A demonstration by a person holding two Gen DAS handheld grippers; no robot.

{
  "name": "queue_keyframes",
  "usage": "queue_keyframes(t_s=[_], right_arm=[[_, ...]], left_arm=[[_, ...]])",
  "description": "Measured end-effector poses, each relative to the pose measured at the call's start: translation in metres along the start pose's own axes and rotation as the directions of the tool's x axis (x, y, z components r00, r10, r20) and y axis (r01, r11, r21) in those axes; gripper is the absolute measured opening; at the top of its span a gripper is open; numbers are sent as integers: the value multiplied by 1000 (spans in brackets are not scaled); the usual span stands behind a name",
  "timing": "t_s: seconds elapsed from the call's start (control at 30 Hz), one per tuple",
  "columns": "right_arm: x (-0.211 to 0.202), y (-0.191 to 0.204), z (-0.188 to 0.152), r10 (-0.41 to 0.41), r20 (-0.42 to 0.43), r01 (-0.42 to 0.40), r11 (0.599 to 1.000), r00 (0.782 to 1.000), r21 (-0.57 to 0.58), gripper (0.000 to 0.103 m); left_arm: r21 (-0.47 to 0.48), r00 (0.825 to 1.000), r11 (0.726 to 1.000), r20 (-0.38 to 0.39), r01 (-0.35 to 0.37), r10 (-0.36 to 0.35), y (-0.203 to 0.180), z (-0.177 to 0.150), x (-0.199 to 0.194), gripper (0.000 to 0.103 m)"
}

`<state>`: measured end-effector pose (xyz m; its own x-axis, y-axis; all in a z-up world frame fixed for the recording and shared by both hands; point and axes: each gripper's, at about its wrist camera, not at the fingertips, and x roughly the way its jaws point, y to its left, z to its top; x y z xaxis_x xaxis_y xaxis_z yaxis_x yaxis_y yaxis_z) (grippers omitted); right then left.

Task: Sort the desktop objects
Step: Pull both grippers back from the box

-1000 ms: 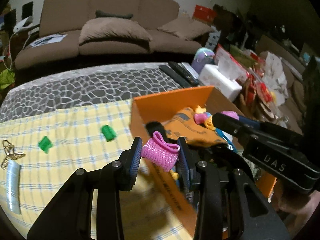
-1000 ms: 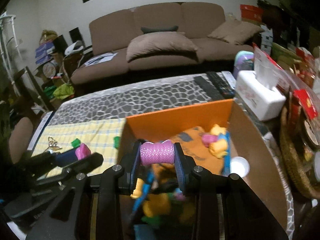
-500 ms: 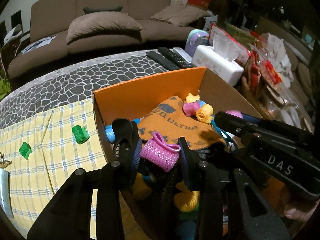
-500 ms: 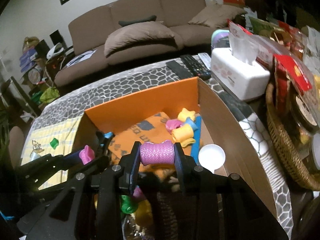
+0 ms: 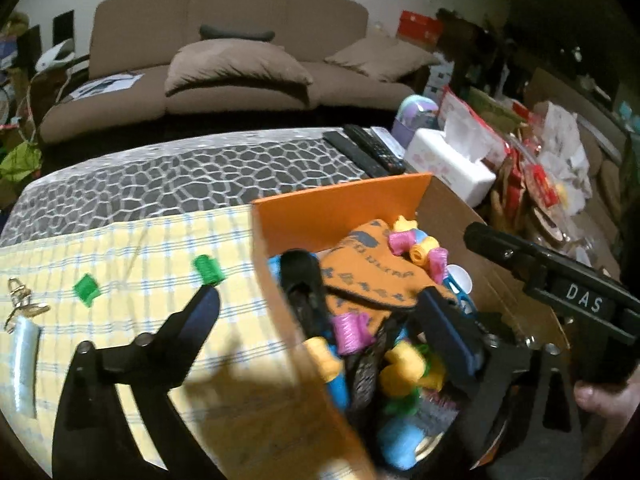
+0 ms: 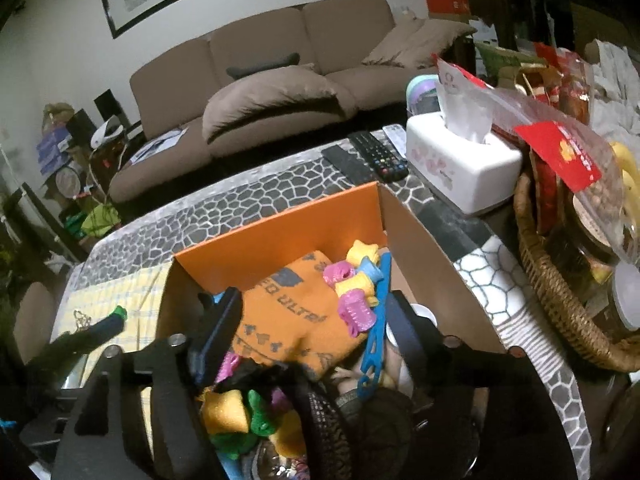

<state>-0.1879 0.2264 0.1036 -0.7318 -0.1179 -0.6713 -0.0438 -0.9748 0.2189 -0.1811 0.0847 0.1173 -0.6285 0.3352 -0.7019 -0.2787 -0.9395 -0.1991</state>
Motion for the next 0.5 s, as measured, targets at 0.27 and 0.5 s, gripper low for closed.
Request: queue_keyframes(t_s=[0.27, 0.5], right_arm=[[-18, 22, -4, -4, 0, 4, 998, 1000, -66, 97], [-54, 43, -28, 24, 27, -21, 995, 999, -102, 102]], left_arm=[[-40, 999, 998, -1, -38, 38, 30, -20, -47, 103], [-75, 996, 993, 4, -91, 92, 47, -51, -92, 103]])
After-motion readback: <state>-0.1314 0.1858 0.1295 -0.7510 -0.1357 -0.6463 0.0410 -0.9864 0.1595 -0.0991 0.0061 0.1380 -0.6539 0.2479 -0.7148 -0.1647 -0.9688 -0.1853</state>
